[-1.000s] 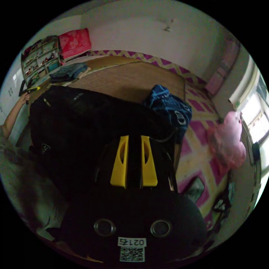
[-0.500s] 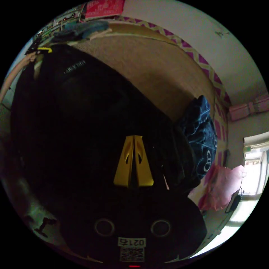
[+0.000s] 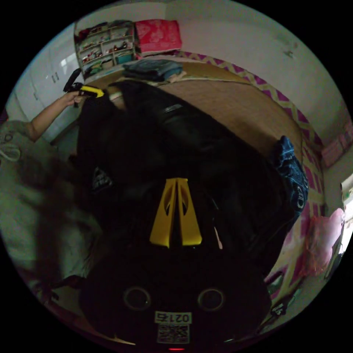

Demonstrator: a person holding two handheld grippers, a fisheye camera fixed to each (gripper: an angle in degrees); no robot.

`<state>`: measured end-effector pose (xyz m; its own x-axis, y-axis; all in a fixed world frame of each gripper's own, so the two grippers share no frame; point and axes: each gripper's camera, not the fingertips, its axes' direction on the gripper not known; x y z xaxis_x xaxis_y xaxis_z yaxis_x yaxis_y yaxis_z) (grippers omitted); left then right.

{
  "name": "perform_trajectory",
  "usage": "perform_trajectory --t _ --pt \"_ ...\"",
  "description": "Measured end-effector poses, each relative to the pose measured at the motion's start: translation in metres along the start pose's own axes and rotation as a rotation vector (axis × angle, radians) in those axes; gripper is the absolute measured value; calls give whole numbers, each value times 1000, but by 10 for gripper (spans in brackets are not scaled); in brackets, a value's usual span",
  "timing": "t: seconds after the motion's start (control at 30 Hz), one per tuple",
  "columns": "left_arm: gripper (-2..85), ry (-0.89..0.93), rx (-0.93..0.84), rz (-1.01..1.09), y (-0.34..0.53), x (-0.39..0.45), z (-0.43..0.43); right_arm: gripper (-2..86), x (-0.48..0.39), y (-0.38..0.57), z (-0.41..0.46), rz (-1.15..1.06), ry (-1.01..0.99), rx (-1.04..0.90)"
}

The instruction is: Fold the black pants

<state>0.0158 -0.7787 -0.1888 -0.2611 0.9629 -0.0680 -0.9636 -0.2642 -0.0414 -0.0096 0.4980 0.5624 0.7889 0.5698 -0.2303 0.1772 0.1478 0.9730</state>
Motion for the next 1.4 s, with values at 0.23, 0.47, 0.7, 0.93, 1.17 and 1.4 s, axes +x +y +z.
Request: perform_trajectory --t 0.23,0.47,0.7,0.93,1.17,1.4 --pt "-9 -129 79 -226 63 -15 -21 -5 -79 68 38 -75 321 -3" --pt "46 -57 394 -785 197 -74 -119 42 -15 195 -60 503 125 273" --pt "85 153 448 -985 254 -116 -102 75 21 360 -74 1030 117 421" --pt "80 140 426 -991 245 -139 -91 83 34 466 -60 1270 -86 616" --pt "-6 200 410 -1087 247 -167 -74 108 42 526 -58 1373 -36 677" --pt "-9 114 415 -1092 234 -171 -64 79 91 529 -28 1366 -114 679"
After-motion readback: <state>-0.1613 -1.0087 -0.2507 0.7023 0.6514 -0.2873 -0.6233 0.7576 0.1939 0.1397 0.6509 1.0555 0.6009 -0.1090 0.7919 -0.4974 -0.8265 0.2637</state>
